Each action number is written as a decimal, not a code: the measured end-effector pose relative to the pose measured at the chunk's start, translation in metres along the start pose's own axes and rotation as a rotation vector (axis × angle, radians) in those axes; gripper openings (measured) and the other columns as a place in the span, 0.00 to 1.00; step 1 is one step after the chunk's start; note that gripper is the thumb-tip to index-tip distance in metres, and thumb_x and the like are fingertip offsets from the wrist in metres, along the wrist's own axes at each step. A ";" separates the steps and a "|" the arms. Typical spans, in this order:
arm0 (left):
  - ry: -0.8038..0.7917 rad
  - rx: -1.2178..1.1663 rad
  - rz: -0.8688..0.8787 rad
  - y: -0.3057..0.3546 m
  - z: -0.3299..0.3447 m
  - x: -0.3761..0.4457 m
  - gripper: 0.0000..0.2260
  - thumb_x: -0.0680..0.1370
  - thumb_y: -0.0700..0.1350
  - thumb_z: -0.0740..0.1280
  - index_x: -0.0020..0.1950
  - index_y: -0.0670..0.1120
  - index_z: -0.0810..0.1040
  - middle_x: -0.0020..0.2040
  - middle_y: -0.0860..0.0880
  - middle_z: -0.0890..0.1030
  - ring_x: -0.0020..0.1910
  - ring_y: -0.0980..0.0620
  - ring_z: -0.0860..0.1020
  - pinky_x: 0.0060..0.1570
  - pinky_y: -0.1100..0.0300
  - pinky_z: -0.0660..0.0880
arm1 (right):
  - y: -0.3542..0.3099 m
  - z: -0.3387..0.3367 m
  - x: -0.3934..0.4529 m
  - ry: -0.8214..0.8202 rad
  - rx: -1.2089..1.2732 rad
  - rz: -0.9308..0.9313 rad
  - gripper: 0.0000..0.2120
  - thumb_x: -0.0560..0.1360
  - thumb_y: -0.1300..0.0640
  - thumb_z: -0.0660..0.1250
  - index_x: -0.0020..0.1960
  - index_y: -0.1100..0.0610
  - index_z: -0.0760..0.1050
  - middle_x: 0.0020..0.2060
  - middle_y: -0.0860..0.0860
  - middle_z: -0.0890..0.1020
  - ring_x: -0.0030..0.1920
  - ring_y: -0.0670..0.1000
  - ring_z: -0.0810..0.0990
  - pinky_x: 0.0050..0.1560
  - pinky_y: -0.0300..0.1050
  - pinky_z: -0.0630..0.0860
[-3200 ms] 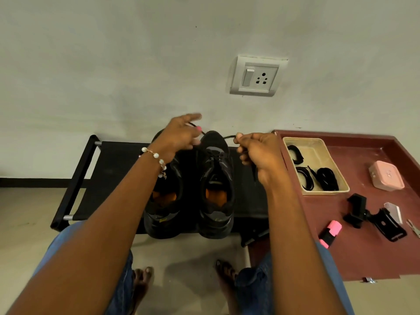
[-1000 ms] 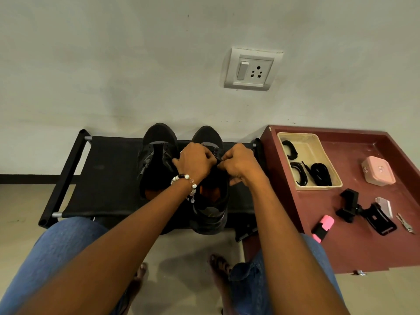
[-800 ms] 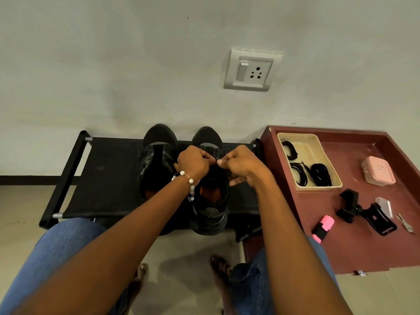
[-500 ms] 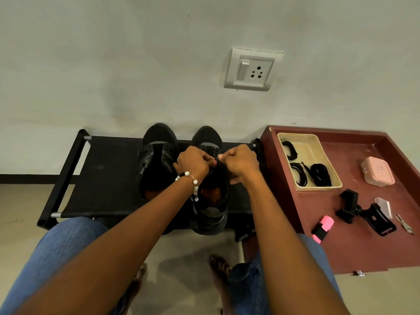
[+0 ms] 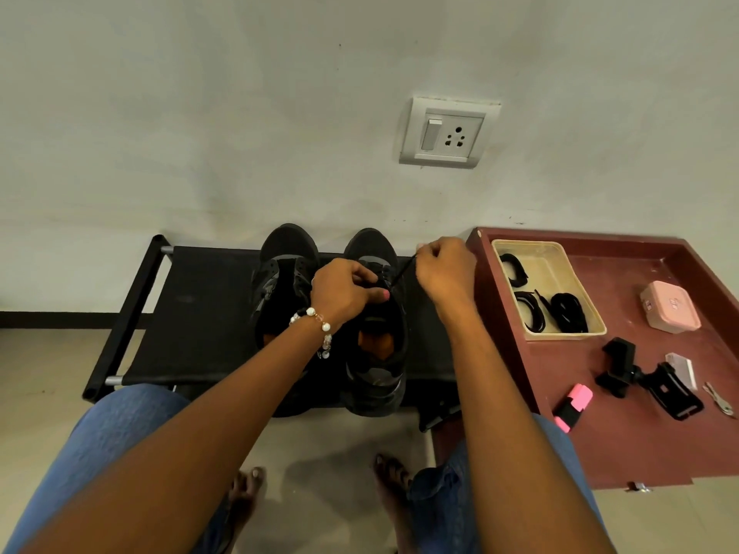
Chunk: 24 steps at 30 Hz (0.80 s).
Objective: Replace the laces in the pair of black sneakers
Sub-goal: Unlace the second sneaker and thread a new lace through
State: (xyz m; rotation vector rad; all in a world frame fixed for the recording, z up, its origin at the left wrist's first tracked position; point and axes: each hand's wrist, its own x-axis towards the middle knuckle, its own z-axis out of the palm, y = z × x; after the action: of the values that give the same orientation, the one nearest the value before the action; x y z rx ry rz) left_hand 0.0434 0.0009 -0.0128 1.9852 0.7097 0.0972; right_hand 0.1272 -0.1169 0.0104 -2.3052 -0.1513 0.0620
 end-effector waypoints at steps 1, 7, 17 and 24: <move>-0.001 0.036 0.010 0.000 -0.001 -0.003 0.15 0.65 0.48 0.80 0.48 0.47 0.82 0.46 0.52 0.80 0.52 0.52 0.79 0.60 0.52 0.75 | -0.004 -0.007 0.000 0.033 0.081 -0.010 0.13 0.80 0.56 0.61 0.43 0.63 0.78 0.39 0.55 0.82 0.43 0.56 0.81 0.44 0.49 0.76; -0.016 0.310 -0.013 0.001 -0.001 -0.024 0.31 0.67 0.54 0.78 0.63 0.41 0.71 0.62 0.42 0.70 0.62 0.43 0.70 0.61 0.50 0.72 | -0.041 -0.054 -0.010 0.044 1.192 0.067 0.11 0.84 0.58 0.54 0.46 0.58 0.71 0.36 0.55 0.78 0.34 0.55 0.80 0.44 0.54 0.81; -0.025 0.466 0.034 0.003 0.007 -0.032 0.16 0.78 0.48 0.67 0.55 0.36 0.73 0.57 0.38 0.73 0.58 0.38 0.72 0.54 0.49 0.72 | -0.005 -0.012 -0.003 -0.378 -0.310 -0.249 0.08 0.77 0.55 0.69 0.48 0.60 0.81 0.46 0.55 0.84 0.50 0.54 0.81 0.54 0.46 0.76; -0.013 0.526 0.073 0.001 0.009 -0.033 0.14 0.79 0.47 0.65 0.55 0.36 0.74 0.56 0.39 0.74 0.58 0.40 0.71 0.56 0.49 0.73 | 0.001 -0.005 -0.004 -0.419 -0.326 -0.097 0.09 0.77 0.60 0.67 0.44 0.67 0.81 0.47 0.61 0.84 0.50 0.58 0.82 0.52 0.47 0.77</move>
State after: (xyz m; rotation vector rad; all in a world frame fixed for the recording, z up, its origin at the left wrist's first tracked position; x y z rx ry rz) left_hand 0.0201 -0.0237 -0.0089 2.5108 0.7029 -0.0662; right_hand 0.1238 -0.1218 0.0134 -2.5758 -0.5191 0.5052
